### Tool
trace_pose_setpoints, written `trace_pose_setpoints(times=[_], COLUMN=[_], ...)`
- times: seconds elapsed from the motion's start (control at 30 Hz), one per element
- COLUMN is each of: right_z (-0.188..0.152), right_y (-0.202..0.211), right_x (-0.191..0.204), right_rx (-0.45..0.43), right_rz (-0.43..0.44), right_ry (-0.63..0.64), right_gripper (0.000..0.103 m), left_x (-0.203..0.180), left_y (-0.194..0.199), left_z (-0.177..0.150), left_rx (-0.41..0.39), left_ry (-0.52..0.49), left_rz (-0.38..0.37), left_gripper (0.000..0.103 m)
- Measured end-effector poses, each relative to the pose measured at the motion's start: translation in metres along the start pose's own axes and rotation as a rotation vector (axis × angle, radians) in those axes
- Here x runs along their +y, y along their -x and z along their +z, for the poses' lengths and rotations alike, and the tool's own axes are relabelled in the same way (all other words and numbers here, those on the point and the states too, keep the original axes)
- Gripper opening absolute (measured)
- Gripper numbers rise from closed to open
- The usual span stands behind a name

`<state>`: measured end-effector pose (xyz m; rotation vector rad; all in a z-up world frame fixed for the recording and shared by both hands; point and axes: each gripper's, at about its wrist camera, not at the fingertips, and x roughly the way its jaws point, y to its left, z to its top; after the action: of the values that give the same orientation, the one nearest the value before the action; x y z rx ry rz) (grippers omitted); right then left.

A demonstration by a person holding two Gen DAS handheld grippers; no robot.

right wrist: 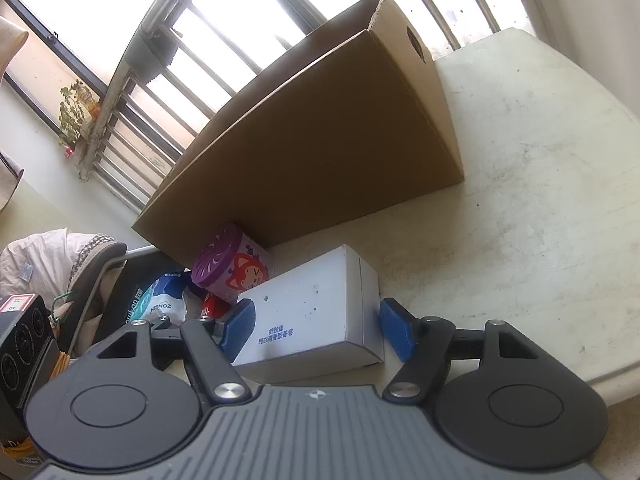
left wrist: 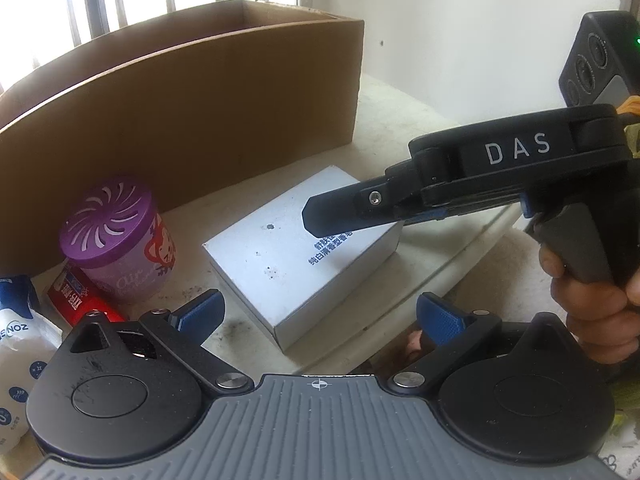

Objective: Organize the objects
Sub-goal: 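Move the right tool down around the small white box, then close the right gripper on the sides of the white box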

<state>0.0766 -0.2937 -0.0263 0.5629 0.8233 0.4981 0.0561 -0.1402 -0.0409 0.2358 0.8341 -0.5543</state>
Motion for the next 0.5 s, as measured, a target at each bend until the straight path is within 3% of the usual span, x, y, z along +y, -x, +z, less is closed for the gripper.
trace_pose_setpoints(times=[0.13,0.5], right_z=[-0.003,-0.008], right_y=[0.002,0.002], right_x=[-0.003,0.0], right_rx=[-0.022,-0.038], right_rz=[0.018,0.028], right_ry=[-0.016,-0.009], right_gripper=[0.075,0.083], left_x=[-0.002,0.004], left_y=[-0.006,0.004], left_z=[-0.005,-0.018], left_rx=[0.009,0.005], left_ry=[0.008,0.065], left_rz=[-0.001,0.095], left_gripper=[0.103,0.103])
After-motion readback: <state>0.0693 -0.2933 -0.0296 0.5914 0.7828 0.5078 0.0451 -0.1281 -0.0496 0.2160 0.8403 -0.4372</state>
